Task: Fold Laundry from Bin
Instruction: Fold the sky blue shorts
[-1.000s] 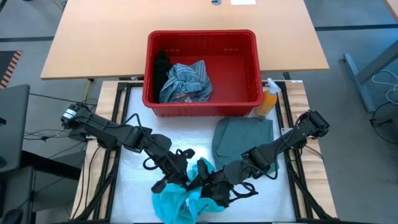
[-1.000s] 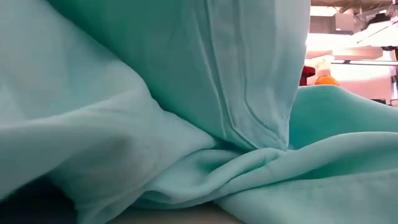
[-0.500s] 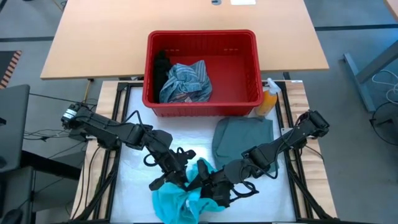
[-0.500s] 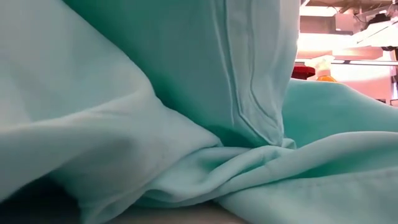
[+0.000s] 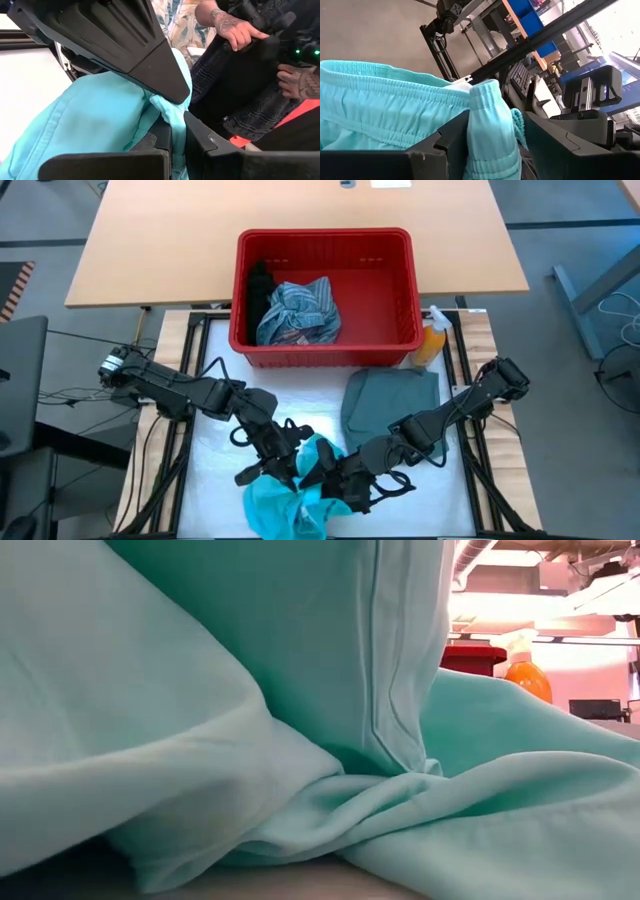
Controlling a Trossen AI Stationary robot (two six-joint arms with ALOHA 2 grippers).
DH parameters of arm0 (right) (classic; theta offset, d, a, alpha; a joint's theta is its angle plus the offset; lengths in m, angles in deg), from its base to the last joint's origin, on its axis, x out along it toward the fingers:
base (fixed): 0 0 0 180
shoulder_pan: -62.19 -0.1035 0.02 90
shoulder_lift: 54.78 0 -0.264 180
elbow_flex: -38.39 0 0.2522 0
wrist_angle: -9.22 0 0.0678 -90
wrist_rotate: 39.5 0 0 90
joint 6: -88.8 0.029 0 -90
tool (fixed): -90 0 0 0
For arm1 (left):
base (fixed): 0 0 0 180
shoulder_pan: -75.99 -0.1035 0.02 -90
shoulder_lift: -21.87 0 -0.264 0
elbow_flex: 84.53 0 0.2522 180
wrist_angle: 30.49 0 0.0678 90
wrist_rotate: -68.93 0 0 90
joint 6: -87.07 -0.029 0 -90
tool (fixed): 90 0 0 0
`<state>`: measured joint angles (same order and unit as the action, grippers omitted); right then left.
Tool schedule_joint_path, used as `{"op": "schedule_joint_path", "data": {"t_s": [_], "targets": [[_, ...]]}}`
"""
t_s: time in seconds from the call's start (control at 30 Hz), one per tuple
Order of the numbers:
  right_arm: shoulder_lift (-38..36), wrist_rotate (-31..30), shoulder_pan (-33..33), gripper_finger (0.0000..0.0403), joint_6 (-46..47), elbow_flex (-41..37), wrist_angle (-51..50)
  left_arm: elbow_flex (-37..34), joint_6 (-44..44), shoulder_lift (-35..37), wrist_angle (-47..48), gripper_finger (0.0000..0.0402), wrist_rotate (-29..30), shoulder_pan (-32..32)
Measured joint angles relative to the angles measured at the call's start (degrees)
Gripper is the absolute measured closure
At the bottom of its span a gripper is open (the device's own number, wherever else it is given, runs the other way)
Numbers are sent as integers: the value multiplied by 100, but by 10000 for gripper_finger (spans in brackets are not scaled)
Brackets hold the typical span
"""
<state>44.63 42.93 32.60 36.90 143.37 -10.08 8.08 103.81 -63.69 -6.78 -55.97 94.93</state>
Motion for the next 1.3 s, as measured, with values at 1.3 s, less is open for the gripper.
{"op": "schedule_joint_path", "data": {"t_s": [1.3], "targets": [[12, -201, -222, 194, -149, 199, -264, 7, 527, -656, -846, 397, -1536, -470]]}}
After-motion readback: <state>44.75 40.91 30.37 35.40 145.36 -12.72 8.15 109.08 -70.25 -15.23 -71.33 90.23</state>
